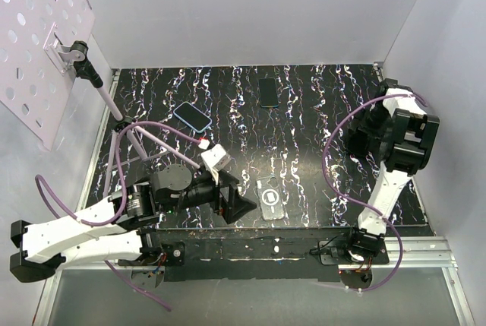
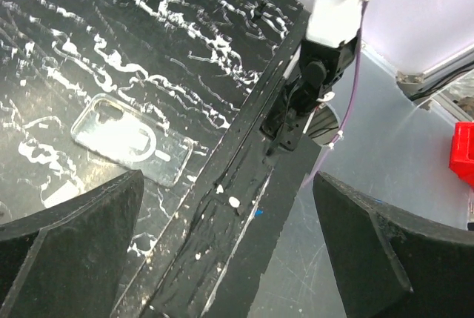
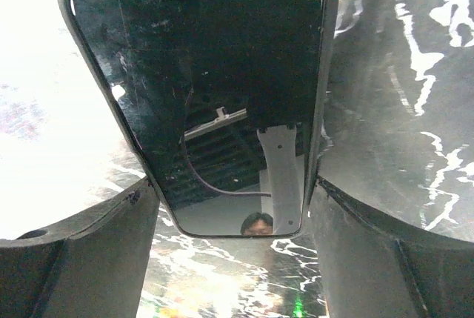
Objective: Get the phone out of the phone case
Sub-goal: Pick up the phone at the center of the board.
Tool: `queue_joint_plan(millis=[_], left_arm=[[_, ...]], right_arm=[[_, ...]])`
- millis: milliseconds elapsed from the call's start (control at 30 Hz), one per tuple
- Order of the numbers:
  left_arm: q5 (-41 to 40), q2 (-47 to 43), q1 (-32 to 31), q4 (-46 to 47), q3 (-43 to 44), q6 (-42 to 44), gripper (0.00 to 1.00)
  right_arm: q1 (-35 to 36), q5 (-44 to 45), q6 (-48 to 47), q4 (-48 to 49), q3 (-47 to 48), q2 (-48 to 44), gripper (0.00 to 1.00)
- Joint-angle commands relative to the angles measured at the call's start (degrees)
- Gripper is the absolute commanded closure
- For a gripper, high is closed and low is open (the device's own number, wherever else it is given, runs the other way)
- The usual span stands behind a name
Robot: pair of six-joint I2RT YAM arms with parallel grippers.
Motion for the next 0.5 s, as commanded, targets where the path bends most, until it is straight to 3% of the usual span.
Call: queue_joint_plan(millis=[0,67,100,267,467], left_arm=[[-4.5,2.4,0.3,-7.7,4.5,-5.5,0.02],[-5.7,3.4,0.3,-10.7,6.2,-7.9,0.02],[-5.9,3.6,0.3,-11.4,6.4,-8.8,0.02],[-9.6,2.4,0.5,-11.2,5.3,-16.2,0.02],[-10.8,3.8,1.7,-8.7,4.2,-27.3,0.02]], right_arm=[[1.7,-10.0,1.4,5.3,-3.8,-5.3,0.81],[2.2,-13.1,2.7,8.5,-7.0,-7.9,0.97],[2.6,-14.5,3.2,9.8,-8.5,-9.0,0.99],[4.0,-19.5,5.5,18.7,-19.1,-16.9,0.99],[4.0,-32.4,8.9,31.9,-32.5,-27.2,0.99]])
